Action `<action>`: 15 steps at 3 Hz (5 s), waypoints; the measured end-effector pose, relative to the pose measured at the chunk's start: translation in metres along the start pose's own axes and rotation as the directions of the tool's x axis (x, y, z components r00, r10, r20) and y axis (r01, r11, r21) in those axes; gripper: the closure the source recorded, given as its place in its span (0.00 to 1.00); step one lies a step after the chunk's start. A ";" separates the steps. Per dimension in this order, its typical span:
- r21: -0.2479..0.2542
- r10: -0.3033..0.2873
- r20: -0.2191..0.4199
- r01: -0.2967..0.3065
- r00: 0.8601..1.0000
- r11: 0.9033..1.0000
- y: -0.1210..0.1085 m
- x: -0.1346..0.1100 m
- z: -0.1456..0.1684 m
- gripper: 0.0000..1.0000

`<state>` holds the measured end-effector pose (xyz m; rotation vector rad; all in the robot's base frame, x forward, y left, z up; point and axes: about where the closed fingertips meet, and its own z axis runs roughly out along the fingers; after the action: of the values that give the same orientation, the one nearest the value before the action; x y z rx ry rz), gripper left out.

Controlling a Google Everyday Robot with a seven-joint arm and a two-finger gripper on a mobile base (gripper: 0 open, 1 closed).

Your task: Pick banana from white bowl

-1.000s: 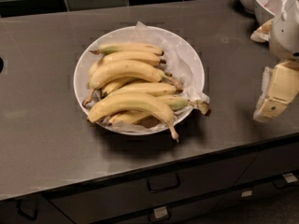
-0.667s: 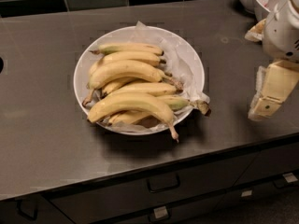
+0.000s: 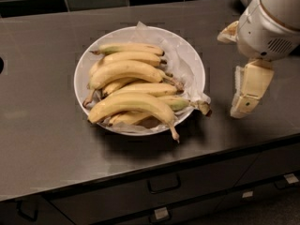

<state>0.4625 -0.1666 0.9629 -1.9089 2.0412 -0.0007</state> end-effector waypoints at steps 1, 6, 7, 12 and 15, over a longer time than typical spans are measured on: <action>0.000 0.000 0.000 0.000 1.000 1.000 0.000 0.000 0.000 0.00; 0.055 -0.246 0.134 0.241 0.960 0.969 -0.008 -0.118 0.009 0.00; 0.062 -0.257 0.168 0.251 0.952 0.966 0.001 -0.138 0.026 0.00; -0.038 -0.288 0.120 0.295 0.950 0.955 0.035 -0.151 0.039 0.19; -0.030 -0.344 0.112 0.349 0.932 0.937 0.039 -0.170 0.049 0.26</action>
Offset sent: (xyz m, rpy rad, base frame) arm -0.0094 0.0531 0.0198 -0.0161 -0.0603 0.1029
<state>0.4427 0.0132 0.9499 -2.2251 1.6271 0.0632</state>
